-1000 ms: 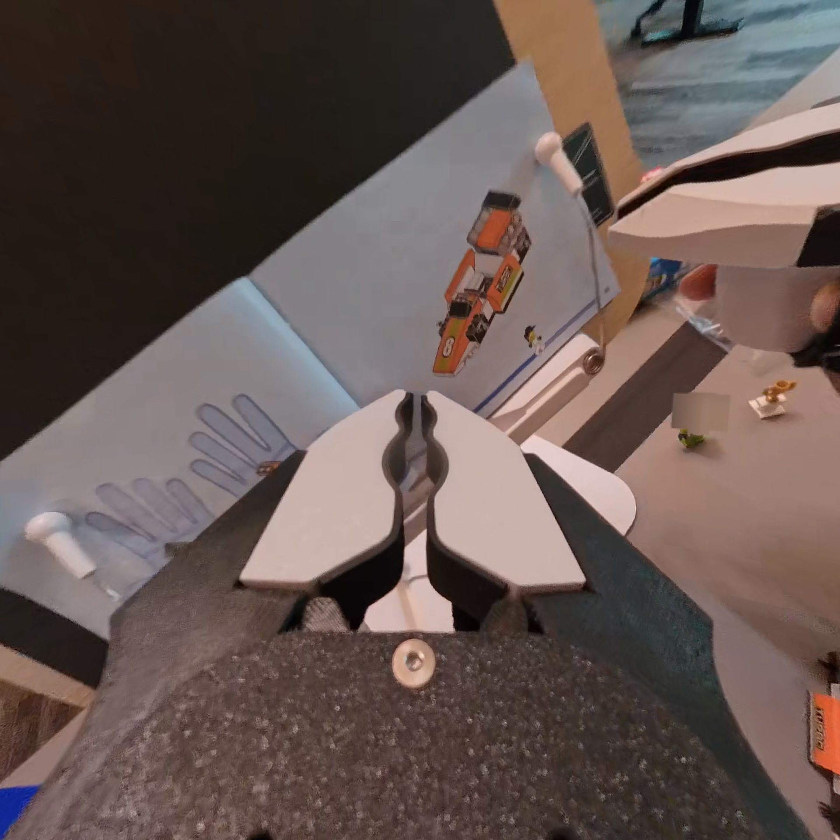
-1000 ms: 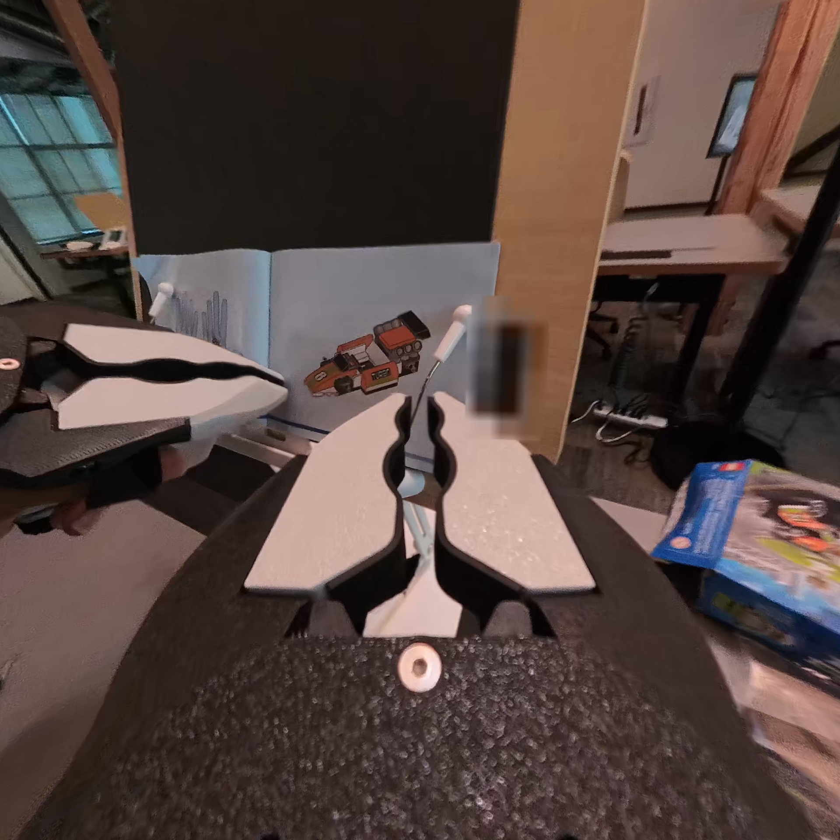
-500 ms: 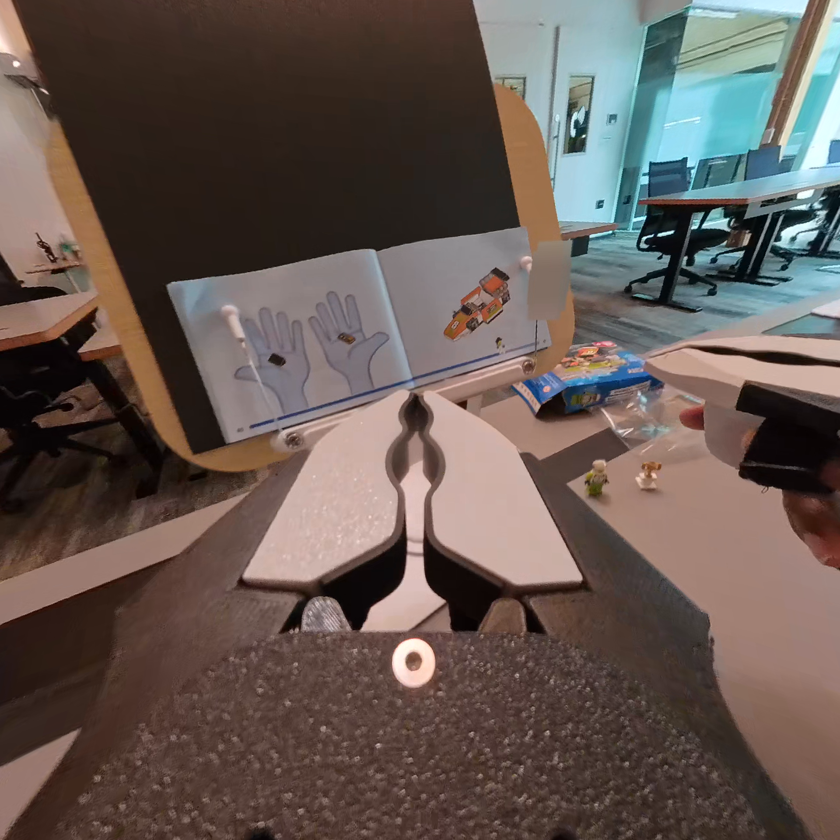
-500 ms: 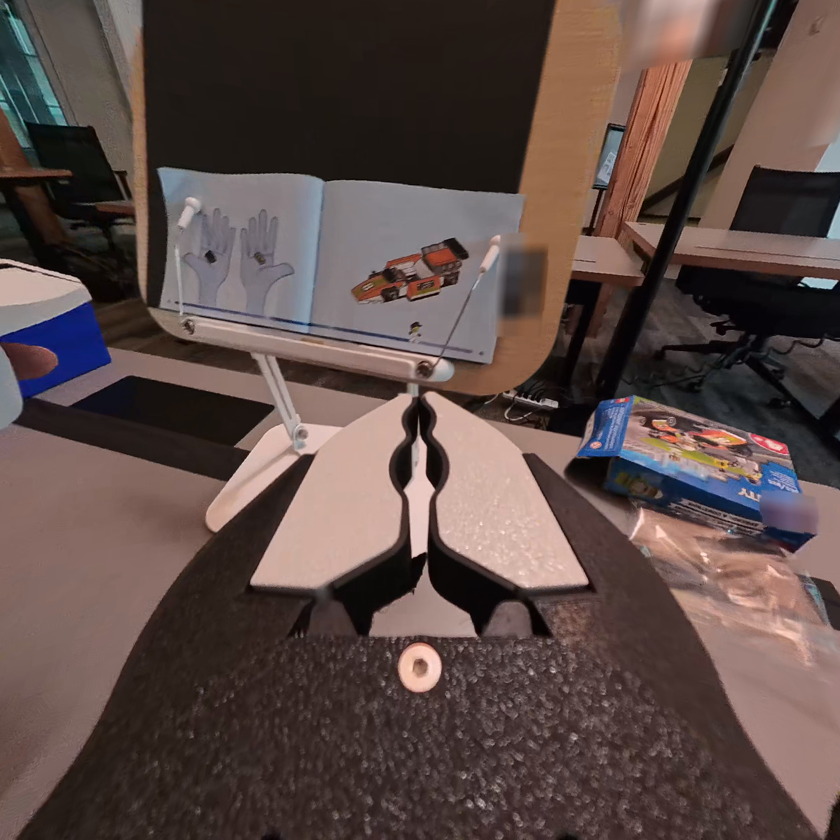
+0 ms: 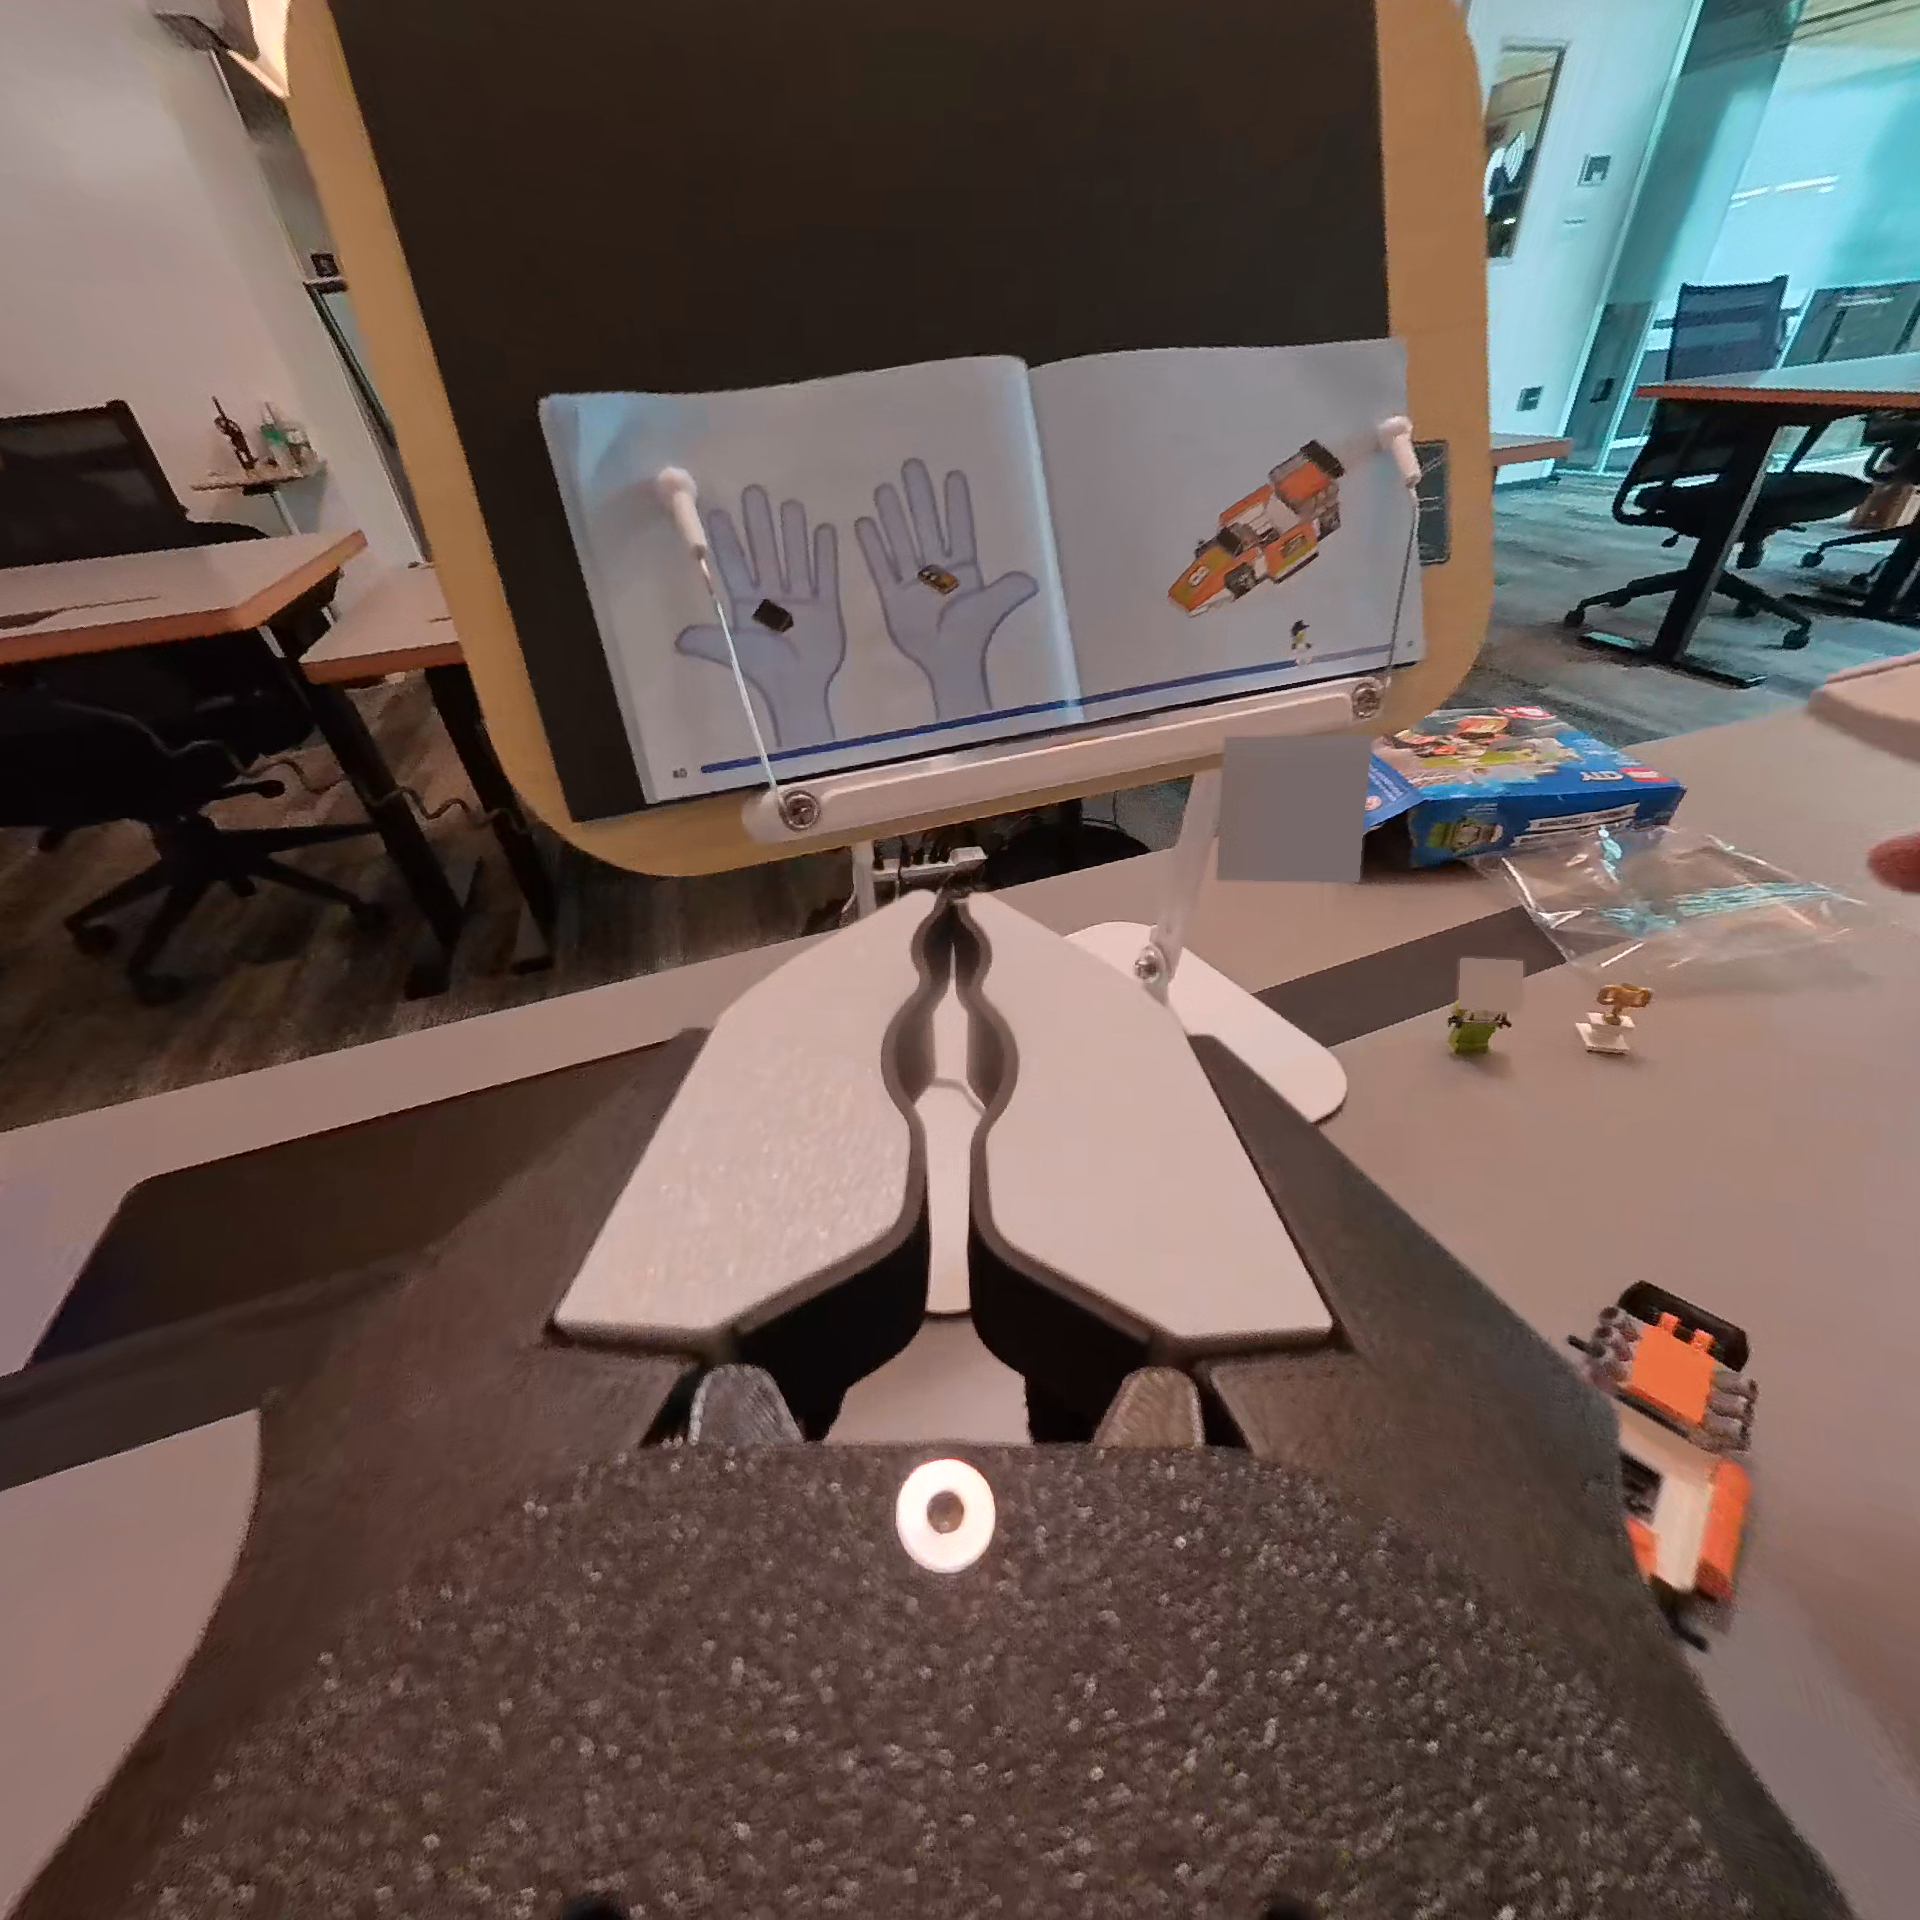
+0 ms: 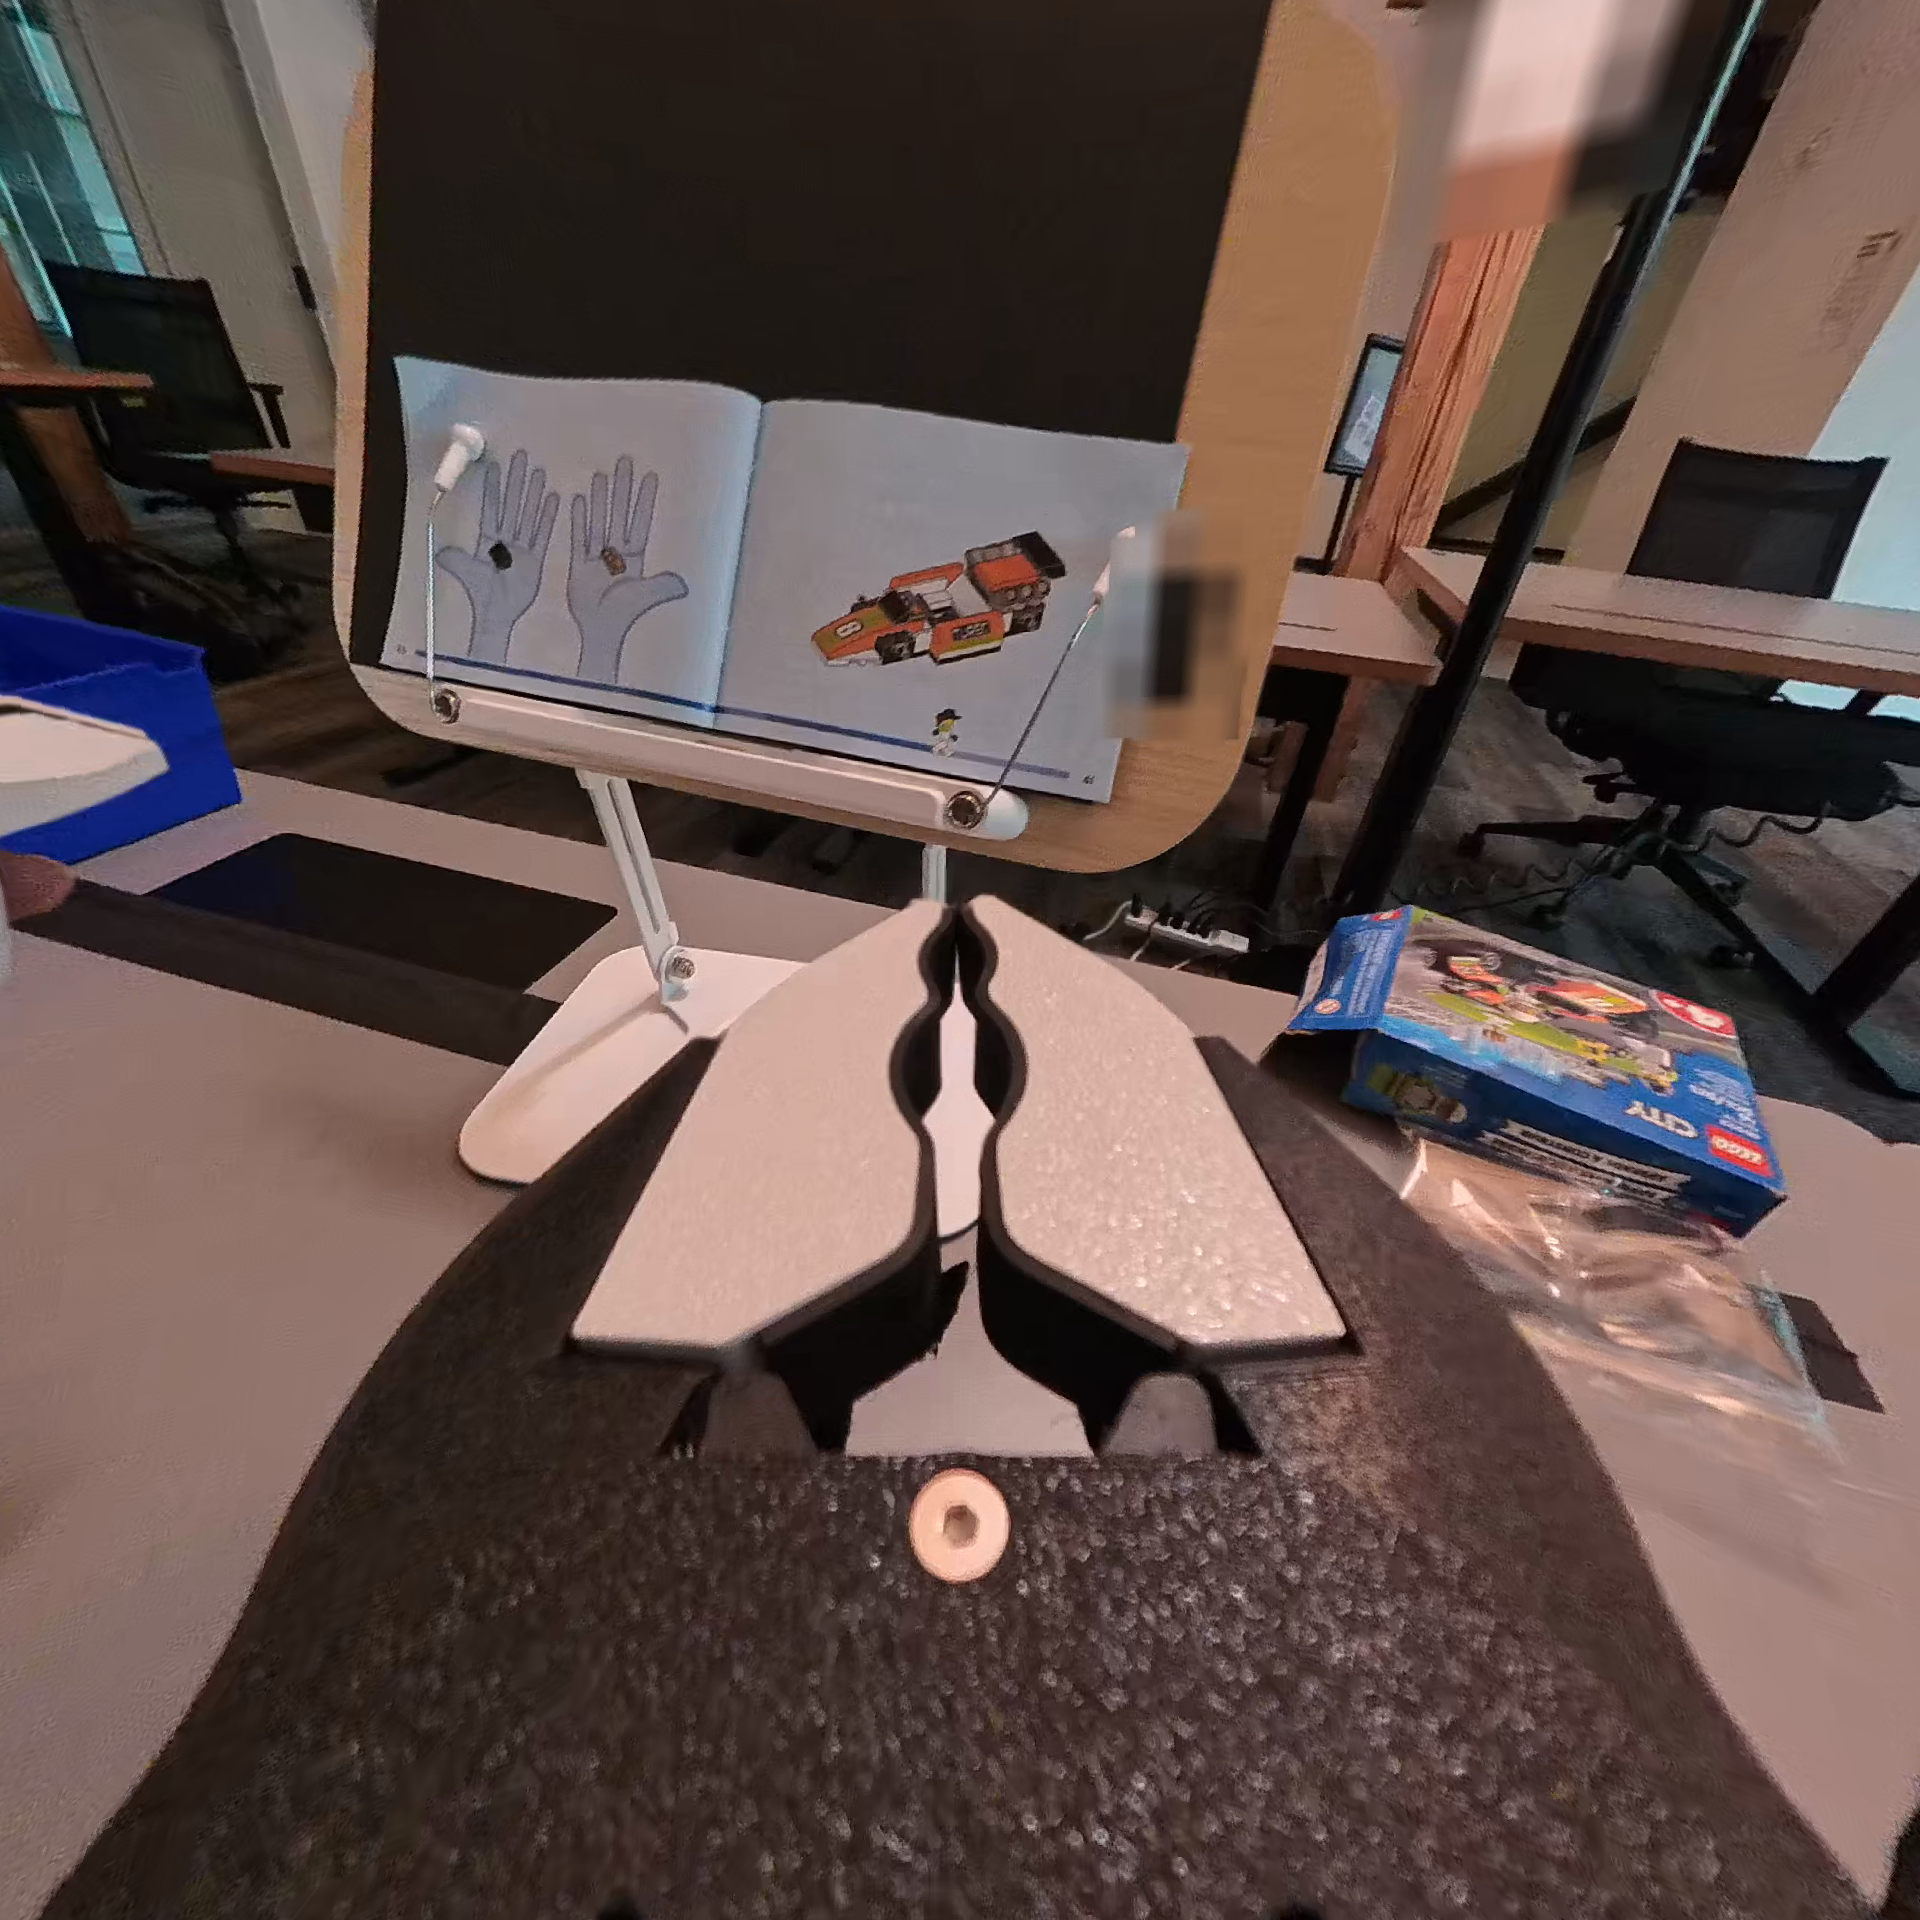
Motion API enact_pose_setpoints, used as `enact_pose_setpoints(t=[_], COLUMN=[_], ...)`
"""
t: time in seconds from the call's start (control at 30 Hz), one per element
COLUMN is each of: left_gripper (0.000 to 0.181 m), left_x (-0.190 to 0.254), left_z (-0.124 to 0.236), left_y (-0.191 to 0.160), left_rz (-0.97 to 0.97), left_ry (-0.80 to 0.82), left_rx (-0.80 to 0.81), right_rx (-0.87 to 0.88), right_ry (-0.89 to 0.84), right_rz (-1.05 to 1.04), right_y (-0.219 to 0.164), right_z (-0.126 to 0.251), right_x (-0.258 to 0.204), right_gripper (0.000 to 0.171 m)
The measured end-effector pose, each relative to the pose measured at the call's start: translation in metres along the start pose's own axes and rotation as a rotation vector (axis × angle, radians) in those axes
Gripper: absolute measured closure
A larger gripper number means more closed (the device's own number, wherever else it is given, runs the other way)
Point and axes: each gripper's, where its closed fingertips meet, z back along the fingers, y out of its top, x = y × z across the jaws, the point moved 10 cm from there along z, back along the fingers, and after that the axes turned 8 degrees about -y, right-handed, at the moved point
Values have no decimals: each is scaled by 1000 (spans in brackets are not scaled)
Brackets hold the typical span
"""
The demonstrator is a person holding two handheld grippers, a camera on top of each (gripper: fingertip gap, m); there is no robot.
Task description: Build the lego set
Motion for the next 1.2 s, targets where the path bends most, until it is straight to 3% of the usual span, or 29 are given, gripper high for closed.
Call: enact_pose_setpoints(t=[0.43, 0.77, 1.0, 1.2], left_gripper=[181, 181, 181, 181], left_x=[-15, 21, 23, -15], left_z=[1, 17, 60, 122], left_y=[-7, 20, 48, 14], left_rz=[-50, -123, -196, -200], left_ry=[57, -131, -111, -81], left_rx=[-22, 35, -1, -192], right_rx=[50, 112, 77, 9], right_ry=[20, 72, 104, 144], right_rz=[90, 64, 40, 156], right_y=[-4, 13, 26, 7], right_z=[3, 14, 31, 61], right_x=[-15, -15, -15, -8], right_gripper=[168, 171, 171, 171])
